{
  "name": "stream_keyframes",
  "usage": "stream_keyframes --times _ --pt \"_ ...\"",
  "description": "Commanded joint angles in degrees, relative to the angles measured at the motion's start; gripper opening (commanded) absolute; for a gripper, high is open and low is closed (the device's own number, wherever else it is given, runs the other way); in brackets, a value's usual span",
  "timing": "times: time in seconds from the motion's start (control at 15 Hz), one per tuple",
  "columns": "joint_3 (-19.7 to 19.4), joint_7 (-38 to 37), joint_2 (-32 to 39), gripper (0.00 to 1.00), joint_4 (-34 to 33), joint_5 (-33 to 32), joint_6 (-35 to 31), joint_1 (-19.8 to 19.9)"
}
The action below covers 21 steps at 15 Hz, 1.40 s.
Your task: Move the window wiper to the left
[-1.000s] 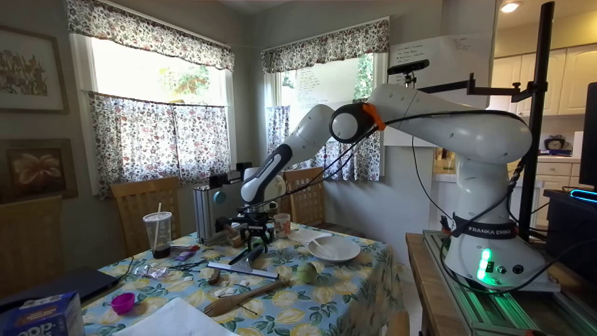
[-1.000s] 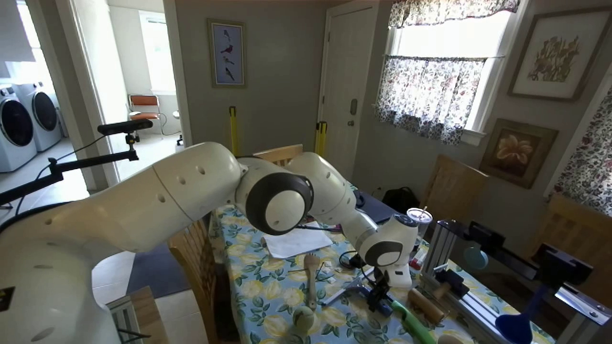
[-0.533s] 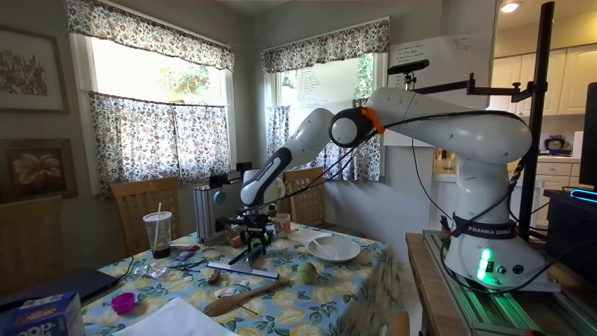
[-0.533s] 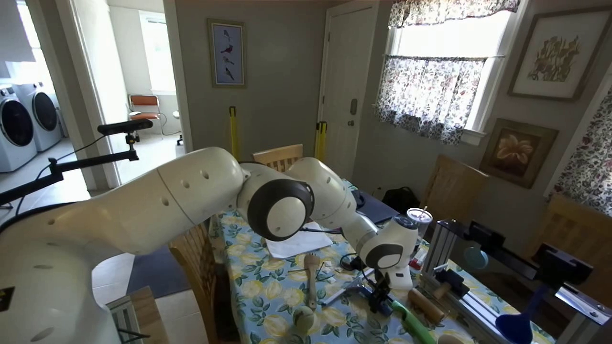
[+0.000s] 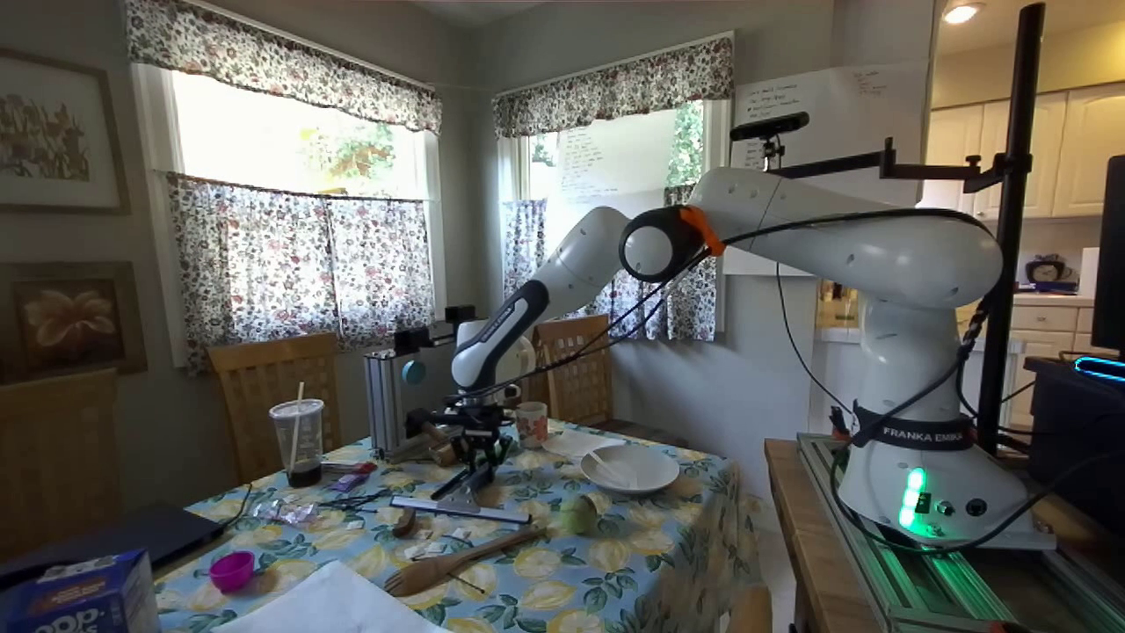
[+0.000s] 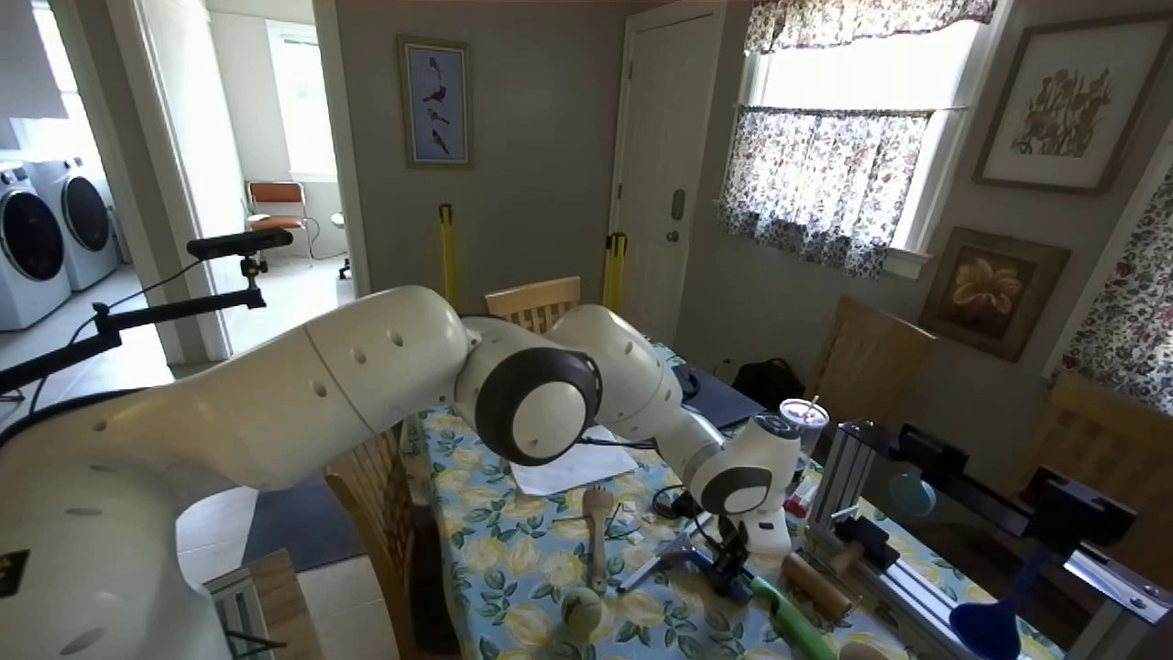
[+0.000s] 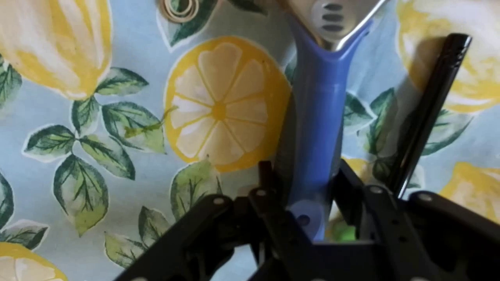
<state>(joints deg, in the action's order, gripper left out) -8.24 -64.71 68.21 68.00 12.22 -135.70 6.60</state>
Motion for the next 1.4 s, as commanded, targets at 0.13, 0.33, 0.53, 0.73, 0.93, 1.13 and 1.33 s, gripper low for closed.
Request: stream_keyframes --times 0.13,0.33,0.53,0.73,0.93,1.13,1.33 --pt "-0.4 -2.5 0.7 0.16 -2.1 -0.2 2.1 -2.0" --pt "-0.6 -3.8 1.3 0.16 -2.9 -0.6 3.2 -3.2" --pt "-0.5 -4.9 1.6 0.16 -3.8 -0.9 4.5 -4.1" --pt "-0.5 -5.6 1.8 0.16 -4.5 -1.5 5.4 -5.3" --pt "-0.5 -6.0 2.3 0.16 -4.9 -2.2 5.7 -6.6" --pt "-0.4 -6.4 2.7 0.16 -5.3 -3.1 5.7 -8.0" --pt "-0.3 -6.4 3.0 0.16 -5.7 -3.8 6.0 -9.1"
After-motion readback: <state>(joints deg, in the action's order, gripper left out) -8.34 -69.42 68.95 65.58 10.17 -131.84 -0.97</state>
